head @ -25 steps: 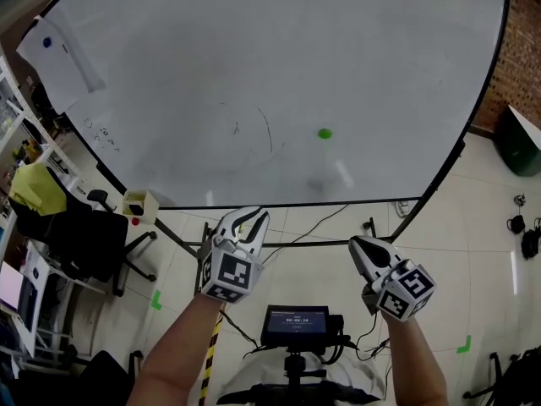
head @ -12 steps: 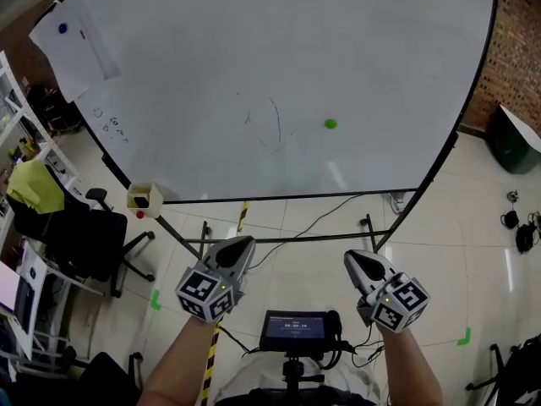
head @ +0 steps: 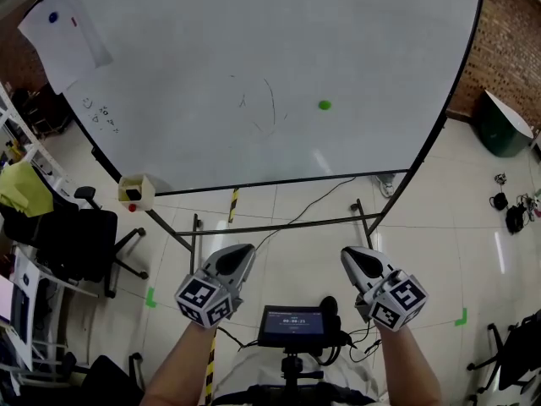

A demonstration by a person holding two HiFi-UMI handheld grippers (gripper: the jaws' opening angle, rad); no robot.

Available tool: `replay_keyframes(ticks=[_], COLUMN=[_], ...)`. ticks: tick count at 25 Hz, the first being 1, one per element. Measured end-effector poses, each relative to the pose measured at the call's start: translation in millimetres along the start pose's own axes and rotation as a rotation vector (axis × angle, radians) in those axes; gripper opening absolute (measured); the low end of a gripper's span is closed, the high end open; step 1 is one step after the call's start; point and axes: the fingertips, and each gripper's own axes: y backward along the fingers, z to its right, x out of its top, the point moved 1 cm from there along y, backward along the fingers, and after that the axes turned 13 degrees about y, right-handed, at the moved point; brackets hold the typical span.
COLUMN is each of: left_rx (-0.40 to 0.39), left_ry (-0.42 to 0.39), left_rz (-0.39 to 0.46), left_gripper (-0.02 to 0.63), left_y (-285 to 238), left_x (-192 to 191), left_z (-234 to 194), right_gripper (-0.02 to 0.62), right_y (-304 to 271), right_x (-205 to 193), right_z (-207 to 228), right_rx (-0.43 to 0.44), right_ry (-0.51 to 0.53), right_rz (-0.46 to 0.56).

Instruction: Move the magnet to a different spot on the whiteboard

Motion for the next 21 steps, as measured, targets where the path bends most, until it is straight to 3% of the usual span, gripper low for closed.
replay_keyframes(ticks=[21], left_rx=[-0.058], left_ry=[-0.009], left_rz=[-0.042], left_gripper=[0.038], left_y=[9], left_x=[-7], left_z=[-9], right_gripper=[0.028], right_y=[-22], right_x=[-6], right_z=[-34], right_rx=[0.019], right_ry=[-0.01], right_rz=[-0.004])
